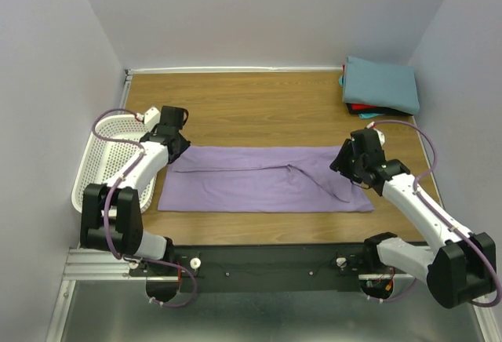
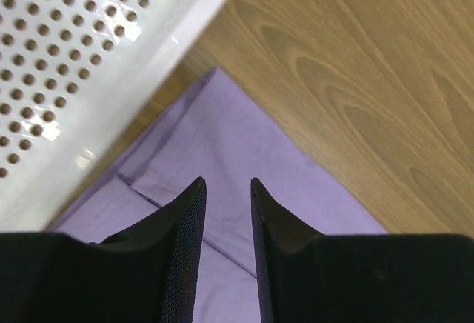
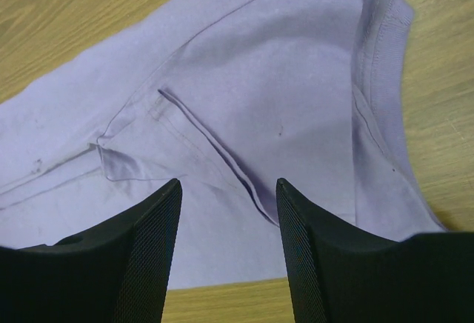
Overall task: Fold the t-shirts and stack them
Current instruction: Fold the tshirt
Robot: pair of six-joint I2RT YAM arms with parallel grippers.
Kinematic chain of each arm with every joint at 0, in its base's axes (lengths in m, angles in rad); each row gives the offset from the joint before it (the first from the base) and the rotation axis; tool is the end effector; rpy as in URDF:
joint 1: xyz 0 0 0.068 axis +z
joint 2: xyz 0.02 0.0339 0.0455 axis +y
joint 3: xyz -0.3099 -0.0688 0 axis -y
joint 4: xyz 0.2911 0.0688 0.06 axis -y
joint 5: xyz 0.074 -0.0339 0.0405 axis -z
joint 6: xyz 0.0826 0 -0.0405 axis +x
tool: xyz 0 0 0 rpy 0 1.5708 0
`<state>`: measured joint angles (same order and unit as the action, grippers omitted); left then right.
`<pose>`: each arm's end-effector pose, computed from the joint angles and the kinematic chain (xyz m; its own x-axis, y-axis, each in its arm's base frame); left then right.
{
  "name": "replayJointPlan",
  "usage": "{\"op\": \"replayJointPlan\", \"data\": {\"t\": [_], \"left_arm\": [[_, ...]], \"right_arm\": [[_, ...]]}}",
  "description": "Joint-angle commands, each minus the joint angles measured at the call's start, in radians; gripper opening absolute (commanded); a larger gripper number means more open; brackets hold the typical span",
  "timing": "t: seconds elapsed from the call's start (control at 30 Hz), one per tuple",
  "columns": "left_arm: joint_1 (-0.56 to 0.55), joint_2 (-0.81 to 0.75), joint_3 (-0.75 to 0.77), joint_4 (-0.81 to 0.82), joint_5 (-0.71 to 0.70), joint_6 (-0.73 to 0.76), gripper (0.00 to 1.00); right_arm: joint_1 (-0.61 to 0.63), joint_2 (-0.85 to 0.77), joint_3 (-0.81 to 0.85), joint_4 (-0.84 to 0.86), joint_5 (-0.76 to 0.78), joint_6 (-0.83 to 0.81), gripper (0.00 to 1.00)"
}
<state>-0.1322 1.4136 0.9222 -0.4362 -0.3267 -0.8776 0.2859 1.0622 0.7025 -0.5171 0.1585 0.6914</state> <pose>0.3482 -0.0196 0.2133 -0.4561 -0.6743 -0.5808 -0.6523 0.6973 -0.2972 0.2552 0.0614 0.2183 -0.6839 0.4552 -0.5701 0.3303 0.8900 0.3144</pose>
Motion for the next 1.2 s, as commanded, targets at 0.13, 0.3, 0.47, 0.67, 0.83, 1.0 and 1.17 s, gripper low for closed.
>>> {"op": "replayJointPlan", "data": {"t": [0.13, 0.3, 0.47, 0.67, 0.83, 1.0, 1.17], "left_arm": [[-0.127, 0.12, 0.03, -0.045, -0.045, -0.1, 0.38], [-0.17, 0.176, 0.055, -0.027, -0.035, -0.093, 0.38], [-0.175, 0.193, 0.076, -0.013, -0.02, -0.08, 0.38], [-0.175, 0.197, 0.078, -0.009, -0.017, -0.063, 0.38], [-0.175, 0.199, 0.069, -0.001, -0.012, -0.06, 0.37], [-0.175, 0.208, 0.069, 0.005, -0.003, -0.06, 0.37], [-0.175, 0.216, 0.079, 0.005, 0.0, -0.058, 0.37]], "right_arm": [[-0.004, 0.054, -0.041, 0.069, 0.053, 0.02, 0.61], [-0.004, 0.088, -0.069, 0.098, 0.047, 0.028, 0.59], [0.009, 0.145, -0.09, 0.233, -0.039, -0.036, 0.59], [0.032, 0.258, -0.075, 0.31, -0.059, -0.062, 0.59], [0.051, 0.274, -0.08, 0.35, -0.086, -0.064, 0.59], [0.073, 0.291, -0.092, 0.365, -0.106, -0.052, 0.57], [0.085, 0.3, -0.115, 0.376, -0.116, -0.043, 0.49]]}}
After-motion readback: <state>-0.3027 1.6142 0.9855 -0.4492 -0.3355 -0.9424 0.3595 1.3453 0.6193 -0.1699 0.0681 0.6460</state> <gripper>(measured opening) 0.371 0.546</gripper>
